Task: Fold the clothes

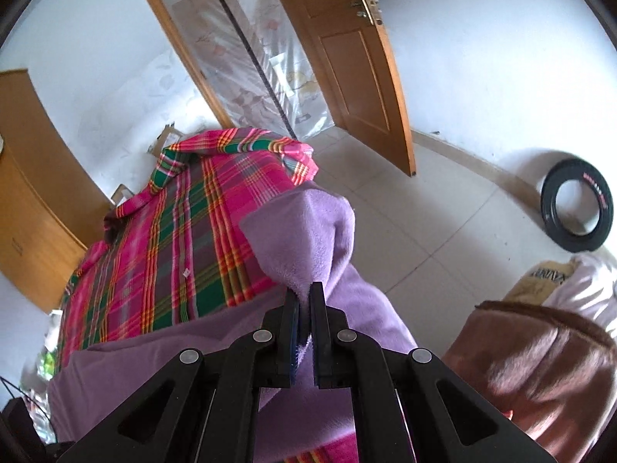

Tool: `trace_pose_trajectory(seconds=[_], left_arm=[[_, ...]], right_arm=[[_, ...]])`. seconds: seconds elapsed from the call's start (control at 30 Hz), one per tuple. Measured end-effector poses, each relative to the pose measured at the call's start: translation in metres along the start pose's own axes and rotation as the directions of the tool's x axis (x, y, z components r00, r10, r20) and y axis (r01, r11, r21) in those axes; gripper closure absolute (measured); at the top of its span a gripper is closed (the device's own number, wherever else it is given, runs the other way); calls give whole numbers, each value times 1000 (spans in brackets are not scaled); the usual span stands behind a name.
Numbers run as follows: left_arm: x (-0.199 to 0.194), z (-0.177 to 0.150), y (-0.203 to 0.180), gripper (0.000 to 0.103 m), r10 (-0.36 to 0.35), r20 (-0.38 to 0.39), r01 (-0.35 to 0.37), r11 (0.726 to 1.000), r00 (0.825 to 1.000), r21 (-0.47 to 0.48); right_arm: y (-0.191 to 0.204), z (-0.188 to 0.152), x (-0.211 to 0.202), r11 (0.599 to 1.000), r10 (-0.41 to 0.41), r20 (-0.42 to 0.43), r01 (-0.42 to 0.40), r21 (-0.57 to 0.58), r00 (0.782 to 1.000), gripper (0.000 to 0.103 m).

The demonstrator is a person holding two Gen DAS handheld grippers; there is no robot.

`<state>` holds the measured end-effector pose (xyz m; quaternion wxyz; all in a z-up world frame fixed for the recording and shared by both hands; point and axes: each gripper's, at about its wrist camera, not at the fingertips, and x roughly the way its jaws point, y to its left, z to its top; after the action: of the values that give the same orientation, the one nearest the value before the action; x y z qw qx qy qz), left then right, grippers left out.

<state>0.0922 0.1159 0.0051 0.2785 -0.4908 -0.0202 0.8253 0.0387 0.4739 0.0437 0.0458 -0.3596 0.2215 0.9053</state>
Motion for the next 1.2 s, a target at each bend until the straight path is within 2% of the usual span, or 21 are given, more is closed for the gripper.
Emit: trace_pose_trajectory(seconds=[0.23, 0.37, 0.67, 0.73, 0.8, 0.87, 1.0, 1.13, 1.2], left_arm=[[6, 7, -5, 93, 10, -12, -10, 1000, 1000, 11], [12, 22, -12, 93, -4, -26, 5, 1000, 1000, 27], [37, 99, -35, 92, -95, -19, 97, 987, 995, 127], [45, 119, -40, 87, -121, -14, 122, 980, 992, 156], [52, 136, -44, 77, -171, -35, 174, 966, 985, 189], [67, 151, -47, 72, -193, -72, 205, 954, 978, 219], [94, 168, -56, 72, -111, -126, 144, 945, 986, 294], [106, 169, -69, 72, -119, -169, 173, 918, 978, 356], [115, 169, -74, 72, -95, -206, 169, 911, 974, 376]], right_arm=[[-23, -18, -10, 998, -11, 23, 9, 57, 1000, 98], [-34, -25, -9, 996, -12, 14, 11, 90, 1000, 98], [-47, -34, -7, 986, 5, 3, -6, 169, 1000, 97], [-48, -35, -7, 983, 6, 2, -6, 181, 1000, 97], [-49, -37, -7, 981, 7, -1, -6, 196, 1000, 97], [-51, -38, -7, 977, 9, -5, -8, 213, 1000, 97], [-51, -39, -7, 974, 7, -4, -6, 226, 1000, 97], [-52, -37, -6, 972, 4, -12, -1, 235, 1000, 97], [-51, -36, -5, 973, 0, -19, 5, 232, 1000, 97]])
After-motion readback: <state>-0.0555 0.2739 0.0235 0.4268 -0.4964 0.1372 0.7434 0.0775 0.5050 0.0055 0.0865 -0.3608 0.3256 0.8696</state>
